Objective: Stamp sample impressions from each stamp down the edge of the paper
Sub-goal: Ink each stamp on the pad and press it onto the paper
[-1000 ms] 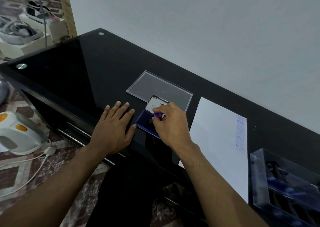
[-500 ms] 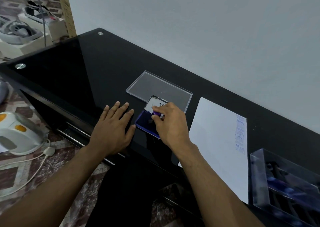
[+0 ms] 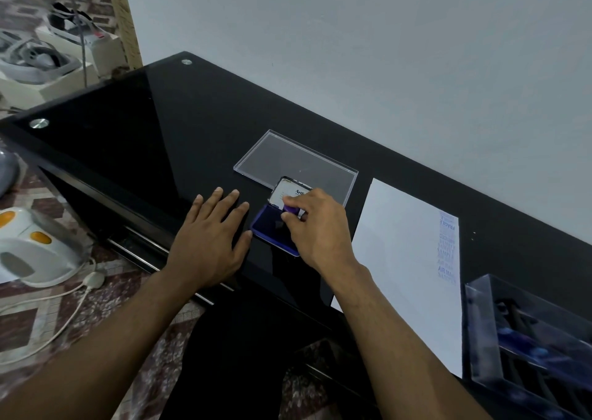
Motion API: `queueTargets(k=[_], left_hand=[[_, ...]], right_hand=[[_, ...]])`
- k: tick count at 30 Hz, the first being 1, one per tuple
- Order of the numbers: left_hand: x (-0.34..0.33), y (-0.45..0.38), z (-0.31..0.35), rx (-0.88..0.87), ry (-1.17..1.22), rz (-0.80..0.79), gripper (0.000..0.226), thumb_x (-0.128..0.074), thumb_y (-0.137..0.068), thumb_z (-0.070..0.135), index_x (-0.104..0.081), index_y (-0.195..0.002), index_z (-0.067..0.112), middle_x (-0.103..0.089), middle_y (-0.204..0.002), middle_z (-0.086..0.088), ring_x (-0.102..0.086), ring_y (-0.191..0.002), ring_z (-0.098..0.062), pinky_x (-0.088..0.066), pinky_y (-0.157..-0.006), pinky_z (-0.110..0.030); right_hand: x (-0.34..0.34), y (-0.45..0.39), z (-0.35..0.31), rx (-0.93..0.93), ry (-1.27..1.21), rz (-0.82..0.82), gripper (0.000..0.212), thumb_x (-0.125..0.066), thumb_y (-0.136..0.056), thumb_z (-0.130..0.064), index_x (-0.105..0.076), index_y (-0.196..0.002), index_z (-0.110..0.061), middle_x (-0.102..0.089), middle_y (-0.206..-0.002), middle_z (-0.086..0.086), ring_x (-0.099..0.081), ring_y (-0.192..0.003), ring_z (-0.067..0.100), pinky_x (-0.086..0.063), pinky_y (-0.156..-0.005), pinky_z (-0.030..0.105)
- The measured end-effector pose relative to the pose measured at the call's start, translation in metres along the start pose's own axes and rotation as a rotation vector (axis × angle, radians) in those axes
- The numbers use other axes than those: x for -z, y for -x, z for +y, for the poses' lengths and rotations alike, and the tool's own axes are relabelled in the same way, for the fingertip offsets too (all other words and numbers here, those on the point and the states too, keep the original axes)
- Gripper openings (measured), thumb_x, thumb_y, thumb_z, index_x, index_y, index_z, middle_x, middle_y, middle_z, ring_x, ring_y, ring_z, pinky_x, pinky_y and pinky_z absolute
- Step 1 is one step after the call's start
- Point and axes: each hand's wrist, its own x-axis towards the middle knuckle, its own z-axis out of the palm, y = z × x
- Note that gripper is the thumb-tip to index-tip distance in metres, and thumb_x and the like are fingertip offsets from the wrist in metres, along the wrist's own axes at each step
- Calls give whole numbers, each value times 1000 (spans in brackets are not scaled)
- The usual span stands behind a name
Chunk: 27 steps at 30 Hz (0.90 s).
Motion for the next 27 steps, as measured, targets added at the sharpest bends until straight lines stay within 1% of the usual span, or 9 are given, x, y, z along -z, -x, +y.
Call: queueTargets(k=[3,9,14,17,20,23,25,27], left_hand=[[0,-1,0,2,2,-2,71,-18,-96,61,-40,-152,23,-29,-164,-5,-15,-154,-25,-12,-125,-52],[0,1,-1,4,0,3,69,-20,-97,60,-41,-152,23,-30,-163,-5,-16,-154,-25,-12,-125,-53],[1,-1,1,3,10,-6,71,-19,-96,61,-41,-152,23,-30,-163,-5,-16,-154,-26,-13,-124,-53],[1,0,0,4,10,-7,71,-19,-96,60,-41,-152,23,-30,-163,-5,-16,-154,-26,-12,-125,-53],[1,0,0,4,6,-14,70,-21,-96,60,-41,-152,23,-30,-163,-5,-15,-154,-25,-12,-125,-52],[5,-2,1,17,59,-25,73,-20,-93,61,-39,-152,24,-28,-164,-4,-13,-154,-24,-8,-125,-51],[9,-4,6,30,118,-15,74,-21,-92,62,-38,-153,24,-27,-164,-3,-13,-155,-24,-7,-125,-50],[13,-7,15,15,141,8,72,-24,-93,60,-38,-153,23,-28,-164,-4,-14,-154,-24,-9,-125,-50]], right_hand=[[1,0,1,-4,-8,-9,31,-70,-90,-26,-71,-120,-22,-65,-120,-2,-58,-110,12,-51,-98,34],[2,-1,-1,-4,-6,-25,32,-67,-93,-25,-68,-124,-20,-64,-123,0,-59,-112,15,-50,-101,36],[6,-2,0,10,11,-31,31,-71,-89,-25,-71,-120,-22,-66,-119,-2,-59,-109,12,-51,-99,34],[6,-3,0,3,15,-40,31,-69,-90,-25,-70,-122,-22,-65,-121,-2,-59,-110,11,-50,-99,31],[5,-2,0,1,-5,-20,32,-69,-91,-25,-69,-122,-21,-64,-121,-2,-59,-109,11,-50,-98,27],[5,0,4,8,-37,6,30,-69,-91,-24,-70,-121,-22,-64,-119,-3,-60,-104,11,-52,-96,30],[6,3,8,-13,-103,52,32,-69,-91,-23,-68,-123,-23,-63,-119,-3,-62,-101,12,-56,-92,32],[11,7,14,-38,-156,103,35,-69,-91,-23,-66,-126,-25,-61,-121,-4,-62,-102,13,-58,-87,29]])
